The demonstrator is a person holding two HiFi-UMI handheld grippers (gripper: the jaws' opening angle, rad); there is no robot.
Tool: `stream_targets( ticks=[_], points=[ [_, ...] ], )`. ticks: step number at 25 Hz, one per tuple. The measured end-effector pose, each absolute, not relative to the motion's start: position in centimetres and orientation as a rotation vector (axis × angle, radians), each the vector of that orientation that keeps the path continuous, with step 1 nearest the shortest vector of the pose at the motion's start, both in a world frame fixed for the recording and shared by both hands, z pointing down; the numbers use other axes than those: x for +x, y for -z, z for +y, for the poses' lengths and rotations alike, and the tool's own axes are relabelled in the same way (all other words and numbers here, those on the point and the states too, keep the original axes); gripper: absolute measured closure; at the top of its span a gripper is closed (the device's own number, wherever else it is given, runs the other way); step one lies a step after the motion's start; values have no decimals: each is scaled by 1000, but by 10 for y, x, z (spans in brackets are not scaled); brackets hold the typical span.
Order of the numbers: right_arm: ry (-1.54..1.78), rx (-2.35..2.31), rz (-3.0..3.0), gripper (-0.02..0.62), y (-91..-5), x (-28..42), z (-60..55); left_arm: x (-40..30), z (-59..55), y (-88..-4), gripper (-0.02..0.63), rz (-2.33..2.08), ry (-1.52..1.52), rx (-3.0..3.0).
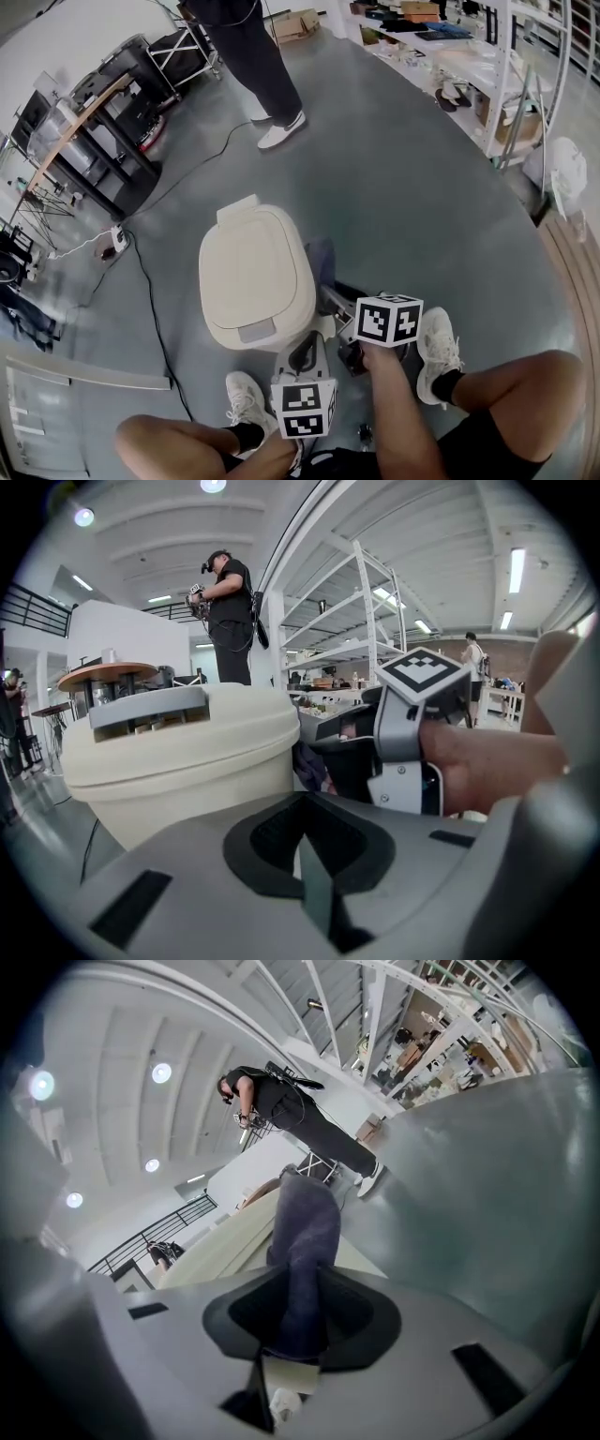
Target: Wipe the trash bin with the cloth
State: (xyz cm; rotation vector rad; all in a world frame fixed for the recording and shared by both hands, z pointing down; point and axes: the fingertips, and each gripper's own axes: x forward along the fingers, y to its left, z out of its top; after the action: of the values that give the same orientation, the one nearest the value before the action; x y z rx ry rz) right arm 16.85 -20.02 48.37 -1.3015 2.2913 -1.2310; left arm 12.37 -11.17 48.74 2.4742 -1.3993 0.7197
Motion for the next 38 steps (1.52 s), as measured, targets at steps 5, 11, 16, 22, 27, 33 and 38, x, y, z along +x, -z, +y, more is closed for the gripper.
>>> stream_targets(
  ticks=[5, 11, 16, 22, 27, 33, 38],
  points=[
    [1249, -1347, 2326, 497, -505, 169, -206, 125, -110, -502, 607, -1348, -743, 2478],
    [1294, -1386, 2344, 497, -533, 167, -208, 126, -107, -523, 607, -1306, -780, 2472],
    [1305, -1472, 2378, 497, -557, 167, -211, 136, -103, -537, 607, -1236, -782, 2486],
    [1373, -1482, 2368, 497, -585, 165, -213, 130, -103, -562, 607, -1227, -833, 2441],
    [1428, -1493, 2366, 497, -610, 164, -214, 128, -104, -582, 607, -1232, -893, 2409],
    [1433, -1536, 2376, 497, -646, 164, -222, 135, -100, -604, 607, -1160, -947, 2407],
    [1504, -1559, 2339, 497, -678, 163, -217, 138, -101, -617, 607, -1137, -966, 2389]
  ],
)
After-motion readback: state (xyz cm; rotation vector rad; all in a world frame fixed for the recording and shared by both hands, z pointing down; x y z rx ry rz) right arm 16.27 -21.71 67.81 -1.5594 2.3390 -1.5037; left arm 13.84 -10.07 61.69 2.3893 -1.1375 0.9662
